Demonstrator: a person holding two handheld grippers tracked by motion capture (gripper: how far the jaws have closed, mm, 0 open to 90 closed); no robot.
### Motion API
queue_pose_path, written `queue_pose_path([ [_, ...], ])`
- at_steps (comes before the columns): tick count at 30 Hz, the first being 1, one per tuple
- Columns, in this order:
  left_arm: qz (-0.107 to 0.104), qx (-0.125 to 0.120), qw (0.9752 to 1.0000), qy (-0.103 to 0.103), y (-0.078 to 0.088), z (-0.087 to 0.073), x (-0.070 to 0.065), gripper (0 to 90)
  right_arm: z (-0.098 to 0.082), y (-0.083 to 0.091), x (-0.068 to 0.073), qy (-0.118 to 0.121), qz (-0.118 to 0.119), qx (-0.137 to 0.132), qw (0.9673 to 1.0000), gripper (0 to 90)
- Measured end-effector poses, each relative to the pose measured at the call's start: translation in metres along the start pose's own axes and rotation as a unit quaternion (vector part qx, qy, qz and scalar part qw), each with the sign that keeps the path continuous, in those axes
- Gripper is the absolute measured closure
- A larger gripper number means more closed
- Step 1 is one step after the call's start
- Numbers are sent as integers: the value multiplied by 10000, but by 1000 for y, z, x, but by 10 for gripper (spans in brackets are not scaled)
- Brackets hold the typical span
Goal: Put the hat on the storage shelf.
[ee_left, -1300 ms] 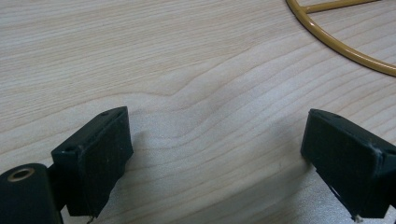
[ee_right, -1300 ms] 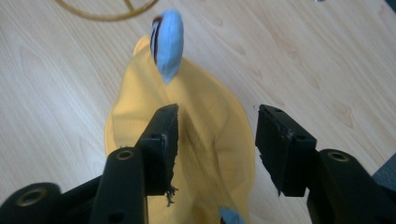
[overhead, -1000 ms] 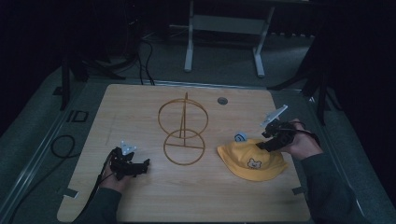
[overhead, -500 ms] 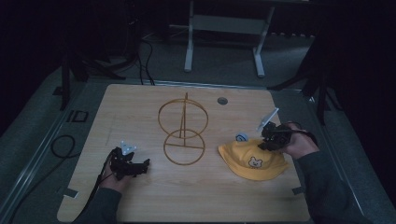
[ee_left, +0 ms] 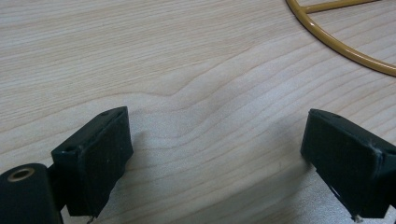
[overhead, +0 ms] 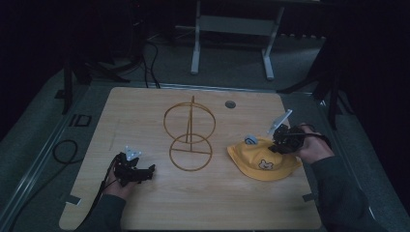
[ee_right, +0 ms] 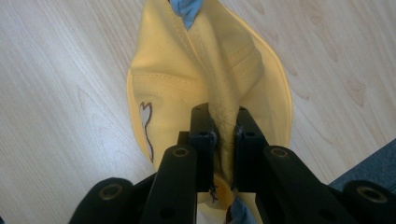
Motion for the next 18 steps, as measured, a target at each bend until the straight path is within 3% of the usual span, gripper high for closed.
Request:
queue_pose_path([
  [11, 2, -5, 10000, 8, 0, 0, 0, 90, 3, 18, 0, 82, -139, -267, 9995, 817],
  [18, 2, -13, 10000, 21, 0, 0, 0, 90, 5, 25, 1, 163, -100, -360, 9992, 816],
])
Point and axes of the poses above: each handheld gripper's, and its own axes: y roughly backward along the jaws, z roughly out of its top, x roughly to its left, the point moved 1 cm from there along -y, roughly forward along the jaws, and after that the axes turned 8 degrees about z, right-handed, at the moved point
